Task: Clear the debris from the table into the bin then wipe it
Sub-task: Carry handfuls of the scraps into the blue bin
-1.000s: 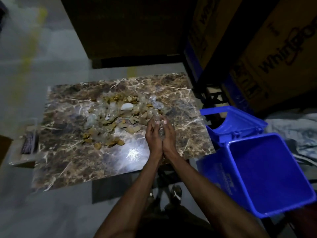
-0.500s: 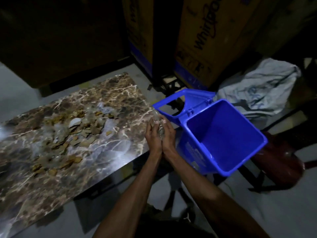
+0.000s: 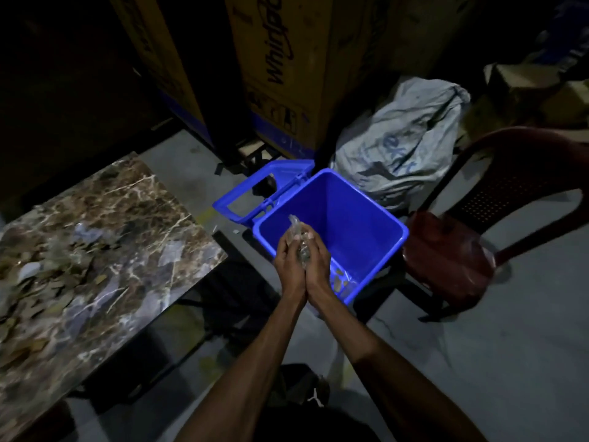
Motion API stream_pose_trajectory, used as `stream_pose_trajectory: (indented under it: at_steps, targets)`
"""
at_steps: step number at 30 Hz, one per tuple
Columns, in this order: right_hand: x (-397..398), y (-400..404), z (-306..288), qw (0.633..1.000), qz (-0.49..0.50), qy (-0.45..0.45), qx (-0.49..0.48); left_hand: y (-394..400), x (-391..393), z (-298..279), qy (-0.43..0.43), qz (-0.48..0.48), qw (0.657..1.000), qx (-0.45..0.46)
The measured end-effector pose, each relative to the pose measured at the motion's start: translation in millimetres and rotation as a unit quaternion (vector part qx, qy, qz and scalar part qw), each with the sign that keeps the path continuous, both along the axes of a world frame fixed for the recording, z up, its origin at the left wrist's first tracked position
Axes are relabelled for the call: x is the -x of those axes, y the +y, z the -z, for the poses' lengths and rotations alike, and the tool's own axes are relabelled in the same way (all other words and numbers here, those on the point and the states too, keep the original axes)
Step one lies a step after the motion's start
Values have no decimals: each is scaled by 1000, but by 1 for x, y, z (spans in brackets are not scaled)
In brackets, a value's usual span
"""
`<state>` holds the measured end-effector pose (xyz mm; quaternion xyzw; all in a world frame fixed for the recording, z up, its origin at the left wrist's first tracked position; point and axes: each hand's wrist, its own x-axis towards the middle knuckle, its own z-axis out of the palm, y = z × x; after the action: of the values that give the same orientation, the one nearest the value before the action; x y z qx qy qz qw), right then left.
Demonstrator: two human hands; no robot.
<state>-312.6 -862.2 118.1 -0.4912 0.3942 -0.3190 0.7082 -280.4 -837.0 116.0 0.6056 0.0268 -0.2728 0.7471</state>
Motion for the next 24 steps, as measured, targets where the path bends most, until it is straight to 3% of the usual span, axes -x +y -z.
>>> stream_pose_trajectory:
  at_steps: [14,21,24]
  targets:
    - [34,-130,73,993,26,106,-49,-128,33,70,69,89,992,-56]
    - [15,-168,97,982,-52,169,-70,-160,16,148,91,-44,986,-130]
    - [11,-192,116,971,-97,190,-106,-174,7,117,143,-94,980,-104]
